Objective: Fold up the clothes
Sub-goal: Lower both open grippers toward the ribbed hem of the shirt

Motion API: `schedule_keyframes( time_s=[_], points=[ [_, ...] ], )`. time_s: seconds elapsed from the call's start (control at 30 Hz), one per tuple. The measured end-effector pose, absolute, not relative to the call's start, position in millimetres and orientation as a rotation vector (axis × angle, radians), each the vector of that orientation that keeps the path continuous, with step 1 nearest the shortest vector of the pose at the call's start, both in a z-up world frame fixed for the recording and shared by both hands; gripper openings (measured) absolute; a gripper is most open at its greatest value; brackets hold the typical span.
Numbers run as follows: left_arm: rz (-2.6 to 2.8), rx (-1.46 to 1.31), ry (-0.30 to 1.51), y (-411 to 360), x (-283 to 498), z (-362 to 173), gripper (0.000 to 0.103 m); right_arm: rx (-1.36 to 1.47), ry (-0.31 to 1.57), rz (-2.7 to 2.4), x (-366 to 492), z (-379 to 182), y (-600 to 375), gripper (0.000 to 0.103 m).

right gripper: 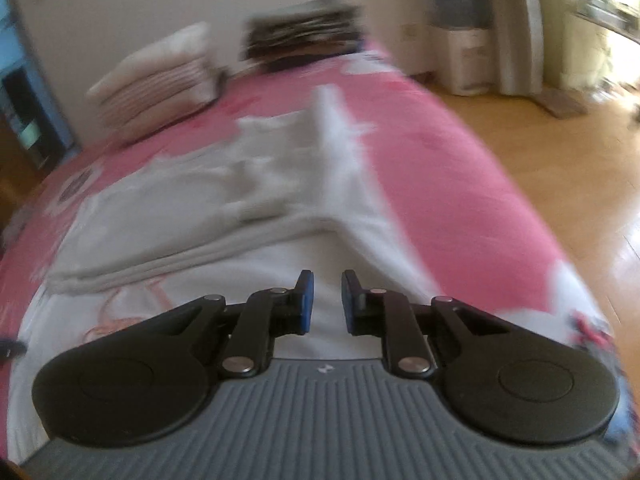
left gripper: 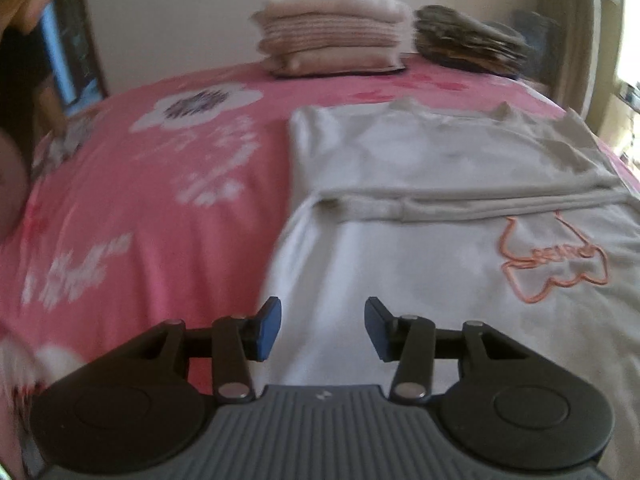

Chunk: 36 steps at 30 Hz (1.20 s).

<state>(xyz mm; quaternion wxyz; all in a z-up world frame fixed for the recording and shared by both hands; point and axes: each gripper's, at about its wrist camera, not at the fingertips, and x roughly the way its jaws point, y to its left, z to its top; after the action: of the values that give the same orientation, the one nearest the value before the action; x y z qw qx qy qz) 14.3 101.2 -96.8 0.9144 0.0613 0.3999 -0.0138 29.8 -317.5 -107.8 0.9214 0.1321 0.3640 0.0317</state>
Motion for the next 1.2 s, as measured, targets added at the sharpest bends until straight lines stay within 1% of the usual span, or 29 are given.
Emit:
schedule_keyframes(
  time_s=[0.1,0.17,0.2,0.23,0.27,0.33,0.37,0.4,0.5,0.57,0.67,0.8,0.9,0.97,1.07,1.2],
  points=[
    [-0.092,0.206,0.836,74.1,23.0,-102.8,0.051,0.172,0.774,0.167,50.6,-115.4,-271.7,0.014],
    [-0.071,0.206,0.852,74.4,27.3,-110.5,0.051,0.151,0.789,0.193,58.9,-123.1,-255.2,0.014],
    [-0.054,0.198,0.860,76.9,29.3,-114.5,0.053,0.148,0.798,0.193,62.3,-127.2,-250.2,0.014],
    [-0.037,0.191,0.867,79.4,31.3,-118.5,0.053,0.145,0.803,0.162,65.7,-131.1,-254.4,0.014],
    [-0.020,0.183,0.875,81.9,33.3,-122.5,0.053,0.143,0.807,0.128,69.1,-134.9,-259.4,0.011],
    [0.035,0.135,0.882,99.6,36.3,-119.5,0.053,0.192,0.789,0.043,68.0,-132.9,-285.3,0.010],
    [0.053,0.121,0.883,107.6,37.1,-115.9,0.050,0.205,0.780,-0.022,66.3,-130.5,-298.9,0.010],
    [0.059,0.116,0.881,112.3,36.2,-111.0,0.045,0.213,0.775,-0.075,64.5,-127.3,-312.5,0.010],
    [0.054,0.124,0.866,116.2,29.0,-93.9,0.048,0.303,0.779,-0.119,50.6,-117.4,-347.0,0.011],
    [0.015,0.146,0.842,104.6,19.2,-81.4,0.048,0.334,0.760,-0.085,33.1,-107.0,-347.0,0.014],
    [-0.131,0.137,0.848,70.6,1.0,-72.8,0.051,0.340,0.751,0.052,10.4,-98.1,-313.6,0.017],
    [-0.297,0.151,0.949,25.3,-24.7,-87.0,0.051,0.252,0.798,0.286,-17.2,-99.7,-237.5,0.017],
    [-0.300,0.157,1.034,22.4,-45.7,-100.4,0.051,0.159,0.807,0.353,-43.8,-110.0,-207.4,0.017],
    [-0.256,0.143,1.065,41.3,-58.1,-102.0,0.051,0.139,0.826,0.289,-60.3,-119.5,-217.6,0.017],
    [-0.189,0.121,1.110,69.8,-76.9,-104.4,0.052,0.200,0.823,0.110,-79.9,-125.1,-272.4,0.016],
    [-0.105,0.103,1.147,100.7,-96.6,-102.5,0.049,0.242,0.797,-0.138,-115.8,-116.7,-339.8,0.016]
  ],
)
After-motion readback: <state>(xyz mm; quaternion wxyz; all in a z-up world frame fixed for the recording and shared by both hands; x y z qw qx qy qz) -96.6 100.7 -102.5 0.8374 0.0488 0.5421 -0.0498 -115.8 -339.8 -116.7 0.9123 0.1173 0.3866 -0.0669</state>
